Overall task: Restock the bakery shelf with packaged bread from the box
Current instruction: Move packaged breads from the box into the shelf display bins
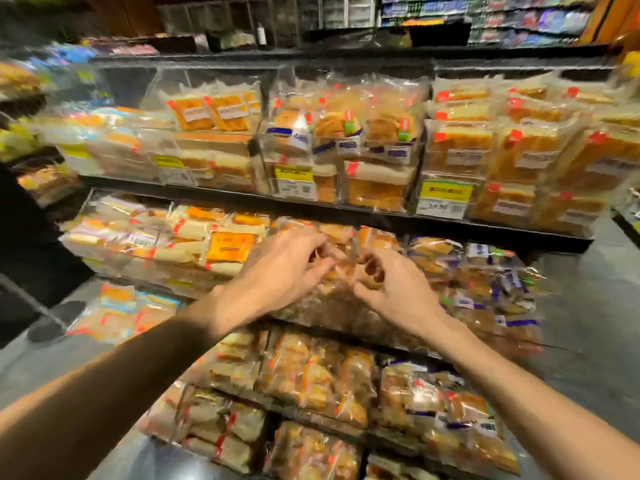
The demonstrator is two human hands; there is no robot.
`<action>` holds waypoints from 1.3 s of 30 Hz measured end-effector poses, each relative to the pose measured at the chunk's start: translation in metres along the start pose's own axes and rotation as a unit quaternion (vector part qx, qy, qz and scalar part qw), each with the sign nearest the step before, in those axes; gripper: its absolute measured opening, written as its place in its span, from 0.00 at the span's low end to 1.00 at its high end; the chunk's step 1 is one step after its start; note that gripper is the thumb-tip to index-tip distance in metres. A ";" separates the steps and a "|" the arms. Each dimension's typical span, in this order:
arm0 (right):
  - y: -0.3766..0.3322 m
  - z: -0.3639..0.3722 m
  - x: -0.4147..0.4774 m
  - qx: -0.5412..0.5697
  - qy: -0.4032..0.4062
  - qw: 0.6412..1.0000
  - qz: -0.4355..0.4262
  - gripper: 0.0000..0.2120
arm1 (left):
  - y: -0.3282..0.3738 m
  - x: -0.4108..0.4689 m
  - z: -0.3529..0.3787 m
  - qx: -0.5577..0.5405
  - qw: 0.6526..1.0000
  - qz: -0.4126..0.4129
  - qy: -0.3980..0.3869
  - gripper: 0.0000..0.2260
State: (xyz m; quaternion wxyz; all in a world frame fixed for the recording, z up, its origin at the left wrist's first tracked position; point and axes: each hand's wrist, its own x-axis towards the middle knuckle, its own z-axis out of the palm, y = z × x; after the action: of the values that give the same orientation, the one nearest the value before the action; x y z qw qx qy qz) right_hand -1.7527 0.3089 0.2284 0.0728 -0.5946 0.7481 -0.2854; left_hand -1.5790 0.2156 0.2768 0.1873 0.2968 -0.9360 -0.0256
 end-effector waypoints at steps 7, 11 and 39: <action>-0.237 0.145 -0.015 -0.025 -0.147 0.959 -0.240 0.30 | -0.160 -0.231 -0.103 0.135 0.980 -0.141 -0.045 0.21; -0.369 0.236 -0.040 0.032 -0.222 0.912 -0.342 0.24 | -0.222 -0.378 -0.145 0.183 0.936 -0.293 -0.066 0.24; -0.923 0.769 -0.041 -0.041 -0.514 0.714 -0.474 0.19 | -0.726 -0.821 -0.170 0.003 0.635 -0.772 0.002 0.15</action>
State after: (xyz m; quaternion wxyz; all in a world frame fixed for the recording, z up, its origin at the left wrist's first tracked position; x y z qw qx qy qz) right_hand -0.6134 -0.0347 0.0580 0.2769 -0.9286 0.2267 0.0982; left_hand -0.5014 0.0937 0.0437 0.1004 0.9121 -0.3651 -0.1571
